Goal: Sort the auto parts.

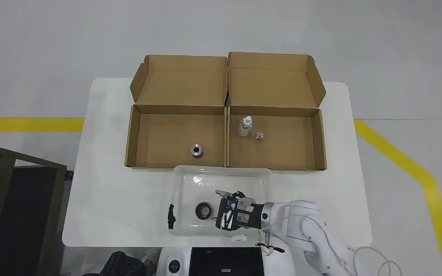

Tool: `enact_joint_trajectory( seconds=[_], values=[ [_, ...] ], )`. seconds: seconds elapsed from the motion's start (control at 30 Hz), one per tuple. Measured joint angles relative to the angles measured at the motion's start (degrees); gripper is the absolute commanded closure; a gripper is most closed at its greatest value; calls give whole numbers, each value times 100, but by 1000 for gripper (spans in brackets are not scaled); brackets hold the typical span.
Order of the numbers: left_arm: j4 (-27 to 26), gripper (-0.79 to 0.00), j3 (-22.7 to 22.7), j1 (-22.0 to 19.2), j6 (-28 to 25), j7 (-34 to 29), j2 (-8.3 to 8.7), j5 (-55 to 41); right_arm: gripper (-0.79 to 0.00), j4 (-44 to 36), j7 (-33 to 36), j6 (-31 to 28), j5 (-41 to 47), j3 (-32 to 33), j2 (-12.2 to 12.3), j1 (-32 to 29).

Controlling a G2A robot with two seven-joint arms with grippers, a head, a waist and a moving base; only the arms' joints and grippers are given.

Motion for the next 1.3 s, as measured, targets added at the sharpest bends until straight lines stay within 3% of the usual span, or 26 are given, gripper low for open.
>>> enact_joint_trajectory(
  seconds=[0.93, 1.17, 1.2, 1.3],
  values=[
    [0, -785, 0, 0, 0, 0, 0, 0, -443, 1266, 25, 163, 505, -1160, -236, 1225],
    [0, -785, 0, 0, 0, 0, 0, 0, -336, 1413, -31, 199, 621, -1285, -271, 1366],
    [0, -785, 0, 0, 0, 0, 0, 0, -305, 1428, -41, 204, 641, -1291, -274, 1380],
    [0, -785, 0, 0, 0, 0, 0, 0, -117, 1485, -83, 217, 743, -1282, -277, 1415]
  ],
)
